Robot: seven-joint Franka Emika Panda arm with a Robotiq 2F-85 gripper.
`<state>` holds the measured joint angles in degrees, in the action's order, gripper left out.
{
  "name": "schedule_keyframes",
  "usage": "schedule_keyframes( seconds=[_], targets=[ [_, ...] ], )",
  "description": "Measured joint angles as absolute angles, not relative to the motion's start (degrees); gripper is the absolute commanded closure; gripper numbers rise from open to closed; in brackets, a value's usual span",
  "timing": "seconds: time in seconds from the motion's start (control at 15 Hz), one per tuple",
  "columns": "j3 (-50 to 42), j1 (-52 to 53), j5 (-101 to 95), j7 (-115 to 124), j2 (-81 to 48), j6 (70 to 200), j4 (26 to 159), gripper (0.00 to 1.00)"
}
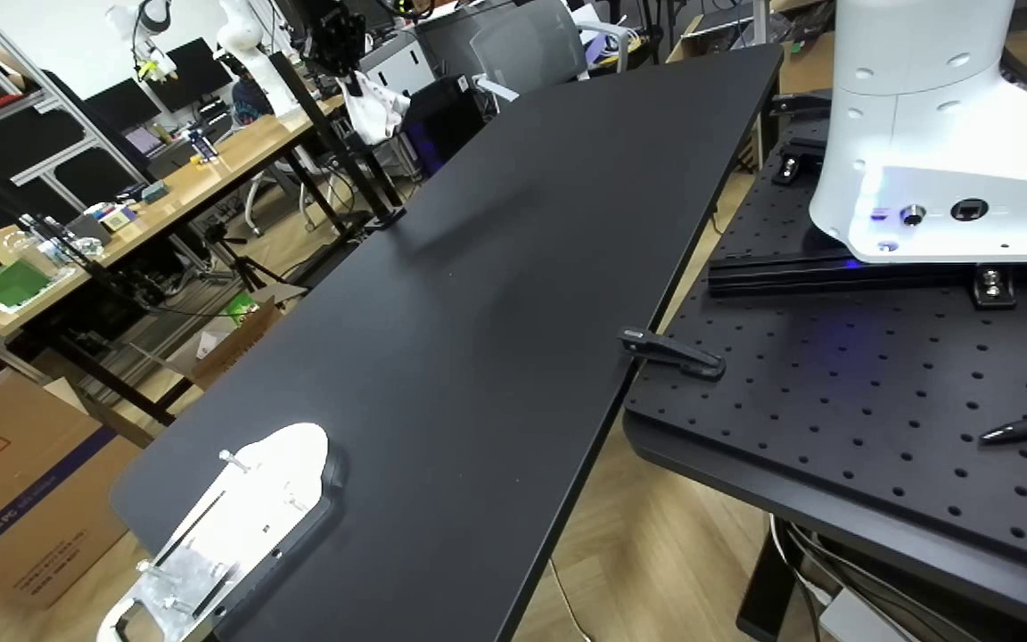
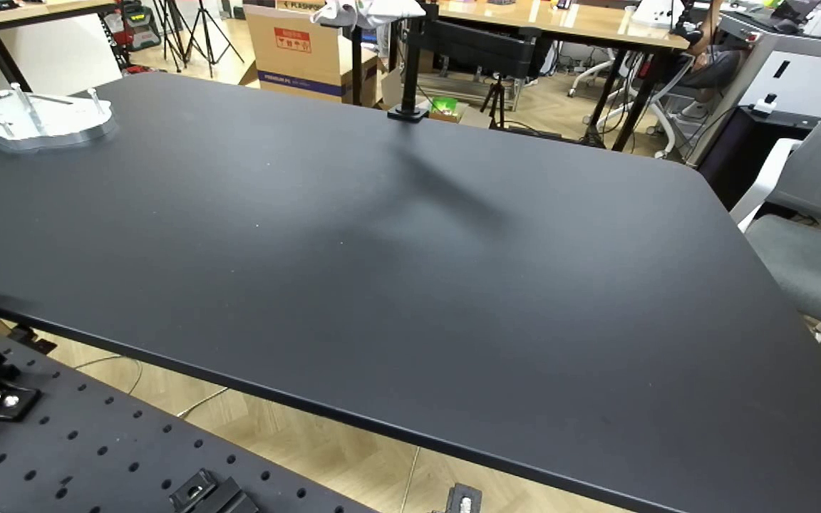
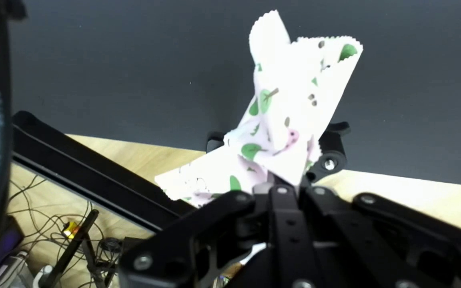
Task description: Hang the white cloth on the extended black object, take it down, and hang it again
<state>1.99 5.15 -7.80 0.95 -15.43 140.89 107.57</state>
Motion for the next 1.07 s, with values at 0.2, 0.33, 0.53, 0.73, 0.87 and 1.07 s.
schedule_keyframes(
  seconds=[0.2, 0.33, 0.53, 0.73, 0.87, 1.07],
  targets=[
    [1.99, 6.21, -10.66, 1.02, -15.71, 140.96, 105.38, 0.99],
    [1.99, 6.98, -12.18, 1.09, -16.23, 141.17, 103.18, 0.99],
    [2.00, 8.03, -13.22, 1.15, -17.32, 141.42, 99.53, 0.99],
    [2.01, 8.73, -13.26, 1.16, -18.79, 141.61, 96.70, 0.99],
    [2.00, 8.78, -13.11, 1.17, -19.72, 141.91, 96.15, 0.99],
    [2.00, 8.69, -12.33, 1.18, -20.83, 142.15, 96.16, 0.99]
  ],
)
